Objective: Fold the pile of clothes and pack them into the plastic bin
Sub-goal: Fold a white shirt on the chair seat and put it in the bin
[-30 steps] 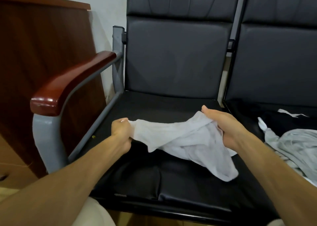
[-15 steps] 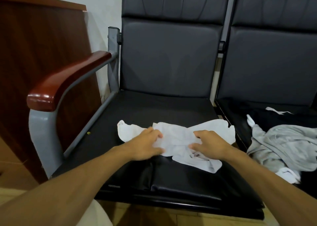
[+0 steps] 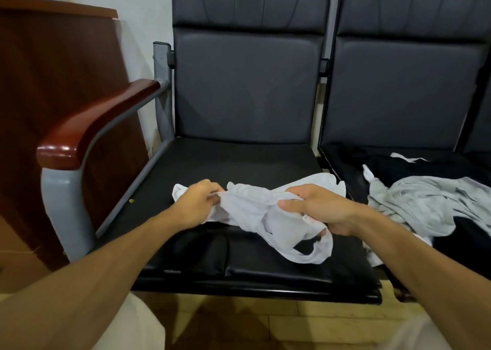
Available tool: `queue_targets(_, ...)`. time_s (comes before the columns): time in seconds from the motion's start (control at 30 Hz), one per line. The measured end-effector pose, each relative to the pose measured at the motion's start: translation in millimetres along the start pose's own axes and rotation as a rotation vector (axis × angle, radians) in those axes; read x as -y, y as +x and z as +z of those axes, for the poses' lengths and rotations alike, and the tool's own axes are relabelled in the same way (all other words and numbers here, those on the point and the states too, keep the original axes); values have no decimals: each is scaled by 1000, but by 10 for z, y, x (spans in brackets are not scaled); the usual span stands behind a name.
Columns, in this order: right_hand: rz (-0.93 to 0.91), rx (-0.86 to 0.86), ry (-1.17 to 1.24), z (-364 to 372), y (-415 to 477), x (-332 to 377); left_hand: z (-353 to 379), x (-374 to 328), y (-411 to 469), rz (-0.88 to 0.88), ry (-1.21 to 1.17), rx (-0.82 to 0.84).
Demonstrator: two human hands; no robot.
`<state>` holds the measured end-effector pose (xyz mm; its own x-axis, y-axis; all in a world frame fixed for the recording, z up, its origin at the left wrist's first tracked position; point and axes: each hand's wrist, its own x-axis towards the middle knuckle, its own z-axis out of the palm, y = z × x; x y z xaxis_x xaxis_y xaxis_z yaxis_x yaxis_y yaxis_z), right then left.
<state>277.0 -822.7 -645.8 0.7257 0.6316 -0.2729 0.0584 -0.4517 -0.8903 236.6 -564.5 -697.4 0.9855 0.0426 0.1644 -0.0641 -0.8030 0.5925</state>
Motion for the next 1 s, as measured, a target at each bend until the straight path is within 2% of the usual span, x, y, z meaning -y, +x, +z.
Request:
queue_targets(0.07,-26,73,-60,133,-88,61,-144,-66,-114,-43,-145,-76)
queue_targets(0.2,-14,364,-50,373,-217,185,-347,-26,-311,-198,-321,-96)
queue_targets(0.23,-19,349,-77,380,-209,188,-380,5,-344,-234,-335,-92)
queue_targets(0.37,-17,-50,-359,267,-10,11,-452,126,-462,-332,-273,-37)
queue_targets(0.43,-30,-93,-625,216,50,-98,-455,190,-508,-304,-104,19)
queue_targets(0.5,-58,-70,-804,194,78,-151,-456,243,-552,-218,78,158)
queue_targets(0.6,-64,-72,-813,214,157,-190,-455,352,-569,-162,168,273)
queue_targets(0.77,-26,-147,-664,326,376,-242,-420,416,-464,-160,234,261)
queue_targets(0.83,-4,-117,-585,449,426,-200,-393,399,-427,-158,265,269)
queue_targets(1.0,-51,-32,-579,641,482,-64,-364,437,-366,-140,248,220)
